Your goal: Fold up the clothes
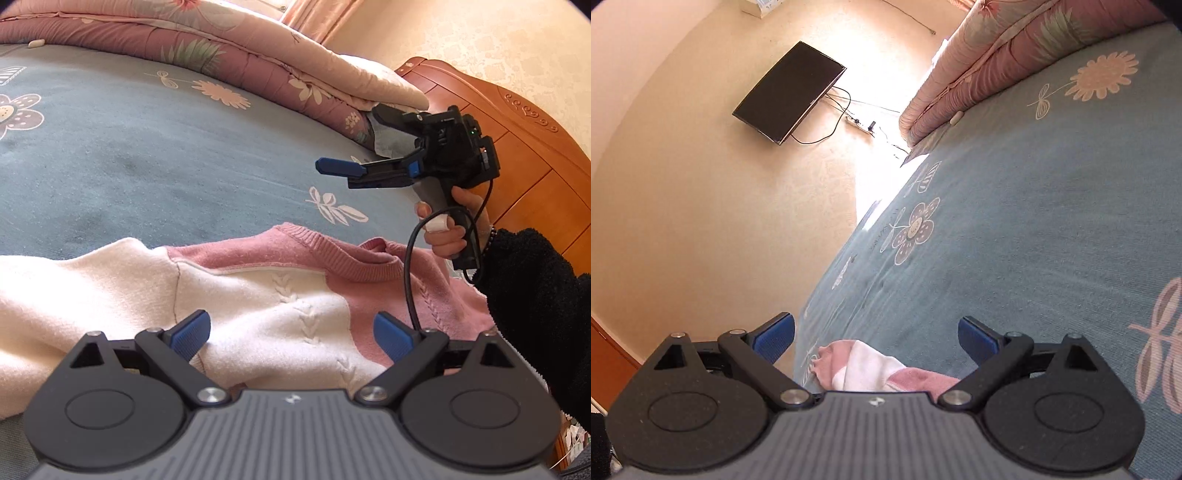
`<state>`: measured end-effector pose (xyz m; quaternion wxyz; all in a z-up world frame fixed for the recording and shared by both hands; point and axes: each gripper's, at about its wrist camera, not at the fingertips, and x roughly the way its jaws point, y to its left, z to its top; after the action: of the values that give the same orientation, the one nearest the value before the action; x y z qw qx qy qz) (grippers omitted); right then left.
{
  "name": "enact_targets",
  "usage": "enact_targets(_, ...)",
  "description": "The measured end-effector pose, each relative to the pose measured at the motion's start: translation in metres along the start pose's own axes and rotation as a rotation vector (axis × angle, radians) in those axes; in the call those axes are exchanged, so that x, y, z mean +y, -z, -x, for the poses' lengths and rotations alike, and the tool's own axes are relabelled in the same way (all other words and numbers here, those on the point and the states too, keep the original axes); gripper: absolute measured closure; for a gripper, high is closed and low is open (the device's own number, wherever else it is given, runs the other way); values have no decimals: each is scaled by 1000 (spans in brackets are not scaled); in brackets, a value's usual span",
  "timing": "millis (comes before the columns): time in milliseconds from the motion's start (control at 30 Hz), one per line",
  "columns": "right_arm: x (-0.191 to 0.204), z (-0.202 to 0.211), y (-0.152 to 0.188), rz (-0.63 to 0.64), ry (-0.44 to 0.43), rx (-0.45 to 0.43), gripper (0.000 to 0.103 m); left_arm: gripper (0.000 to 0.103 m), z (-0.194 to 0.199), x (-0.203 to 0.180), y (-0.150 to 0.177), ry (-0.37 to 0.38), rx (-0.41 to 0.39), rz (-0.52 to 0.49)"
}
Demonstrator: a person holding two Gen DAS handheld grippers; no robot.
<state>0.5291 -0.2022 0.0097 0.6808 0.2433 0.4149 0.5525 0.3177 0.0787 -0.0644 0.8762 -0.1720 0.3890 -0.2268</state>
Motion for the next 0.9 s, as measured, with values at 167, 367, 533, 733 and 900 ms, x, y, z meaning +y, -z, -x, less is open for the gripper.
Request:
enact_targets(167, 0, -8, 15, 52, 141, 105, 5, 8, -1, 1, 1, 3, -12, 15)
enact_targets(367, -53, -16, 27, -96, 173, 188, 7, 8, 3, 3, 7, -5, 2, 7)
enact_targets(533, -59, -31, 32, -80, 97, 229, 0, 8, 2, 7, 10, -12, 12, 12)
enact_targets(733, -44, -57, 28, -34, 118, 290, 0, 8, 3, 10, 13, -10, 4, 22)
enact_targets(900, -50, -31, 49, -66, 97, 254, 17, 8, 4, 17, 17, 2, 5, 33)
